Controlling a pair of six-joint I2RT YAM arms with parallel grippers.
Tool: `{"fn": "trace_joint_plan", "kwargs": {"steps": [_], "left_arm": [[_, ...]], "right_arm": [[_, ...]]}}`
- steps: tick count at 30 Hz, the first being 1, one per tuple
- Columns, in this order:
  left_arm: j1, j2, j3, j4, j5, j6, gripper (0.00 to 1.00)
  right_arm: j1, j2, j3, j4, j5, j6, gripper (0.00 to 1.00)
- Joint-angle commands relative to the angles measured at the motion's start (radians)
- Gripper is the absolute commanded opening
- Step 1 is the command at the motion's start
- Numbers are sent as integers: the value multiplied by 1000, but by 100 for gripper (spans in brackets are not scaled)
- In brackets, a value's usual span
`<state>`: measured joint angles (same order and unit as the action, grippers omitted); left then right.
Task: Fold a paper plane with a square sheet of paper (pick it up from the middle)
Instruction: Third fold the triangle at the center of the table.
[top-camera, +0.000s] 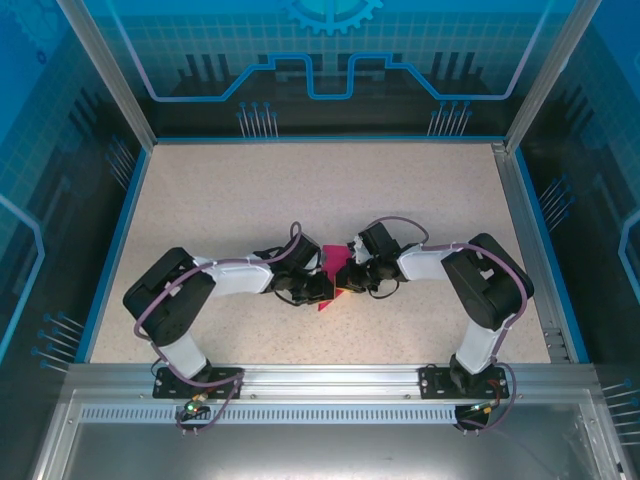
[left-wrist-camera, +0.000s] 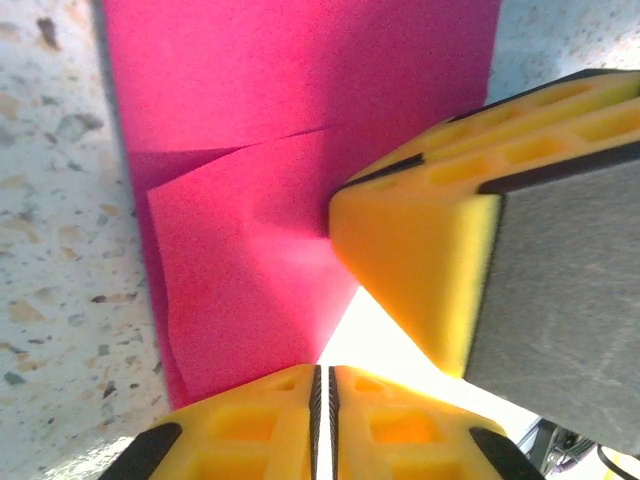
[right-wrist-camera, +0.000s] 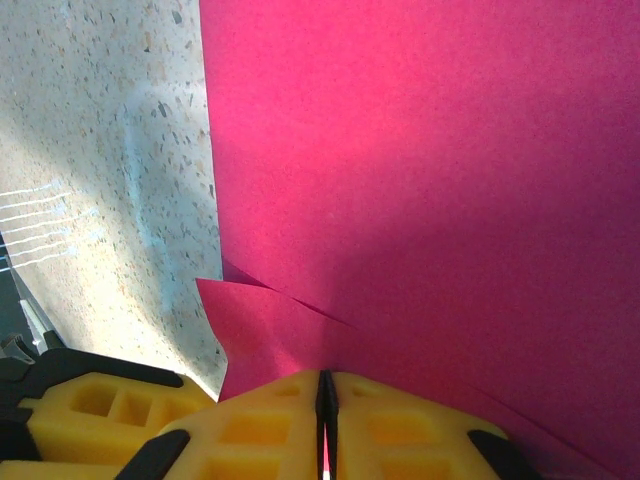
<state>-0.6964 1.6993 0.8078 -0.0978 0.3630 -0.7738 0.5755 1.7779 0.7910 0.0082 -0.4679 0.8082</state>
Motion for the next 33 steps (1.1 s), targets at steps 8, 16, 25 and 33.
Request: {"fn": "trace_joint_plan", "kwargs": {"steps": [8, 16, 25, 33], "left_arm": [[7, 62, 31, -160, -93, 78, 13], [7, 0, 7, -191, -89, 76, 13], [7, -104, 40, -98, 19, 29, 17], [6, -1, 41, -17, 118, -13, 18]], "right_arm": [[3, 29, -19, -89, 96, -14, 12], [3, 22, -17, -102, 103, -17, 12], [3, 23, -15, -108, 107, -18, 12], [3, 26, -10, -109, 107, -19, 12]]}}
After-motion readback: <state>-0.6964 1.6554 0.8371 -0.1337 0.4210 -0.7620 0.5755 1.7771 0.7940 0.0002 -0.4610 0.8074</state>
